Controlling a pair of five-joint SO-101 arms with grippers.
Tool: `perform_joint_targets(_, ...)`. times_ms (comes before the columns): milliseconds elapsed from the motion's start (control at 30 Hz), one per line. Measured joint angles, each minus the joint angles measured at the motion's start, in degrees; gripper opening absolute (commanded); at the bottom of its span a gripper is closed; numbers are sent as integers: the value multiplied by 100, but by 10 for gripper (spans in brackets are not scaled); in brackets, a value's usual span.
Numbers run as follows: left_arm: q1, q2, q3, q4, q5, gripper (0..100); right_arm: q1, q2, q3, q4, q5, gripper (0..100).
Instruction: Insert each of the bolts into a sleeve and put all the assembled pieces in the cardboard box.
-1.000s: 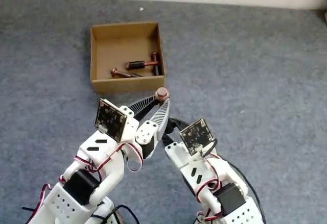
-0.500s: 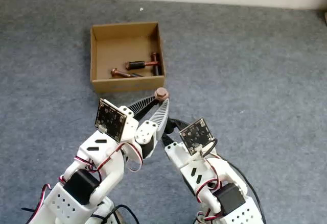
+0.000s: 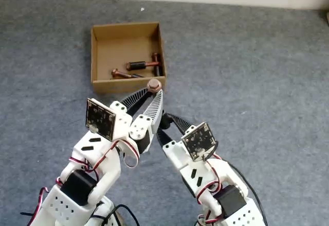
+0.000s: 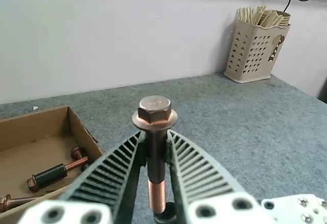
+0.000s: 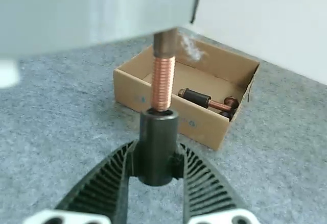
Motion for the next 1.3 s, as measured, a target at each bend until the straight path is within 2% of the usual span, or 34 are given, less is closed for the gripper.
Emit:
perform_joint_targets(367,299,9,0,0,0,6,0,0,0,-9,0,6)
perform_joint_targets(533,396,9,0,9,-9,6,0,0,0,-9,431,6)
perform_joint_targets(700,615,0,0,229,-633,6,0,0,0,-9,519,6)
perform_joint_targets(800,686,-44,0,290,-747,6,62,0,0,-9,519,6)
perform_joint_targets(1067,738,-26,0,308,-738,8,105,0,0,-9,527,6)
perform_joint_targets(1300,431,9,35,281,0,16,114,0,0,-9,527,6)
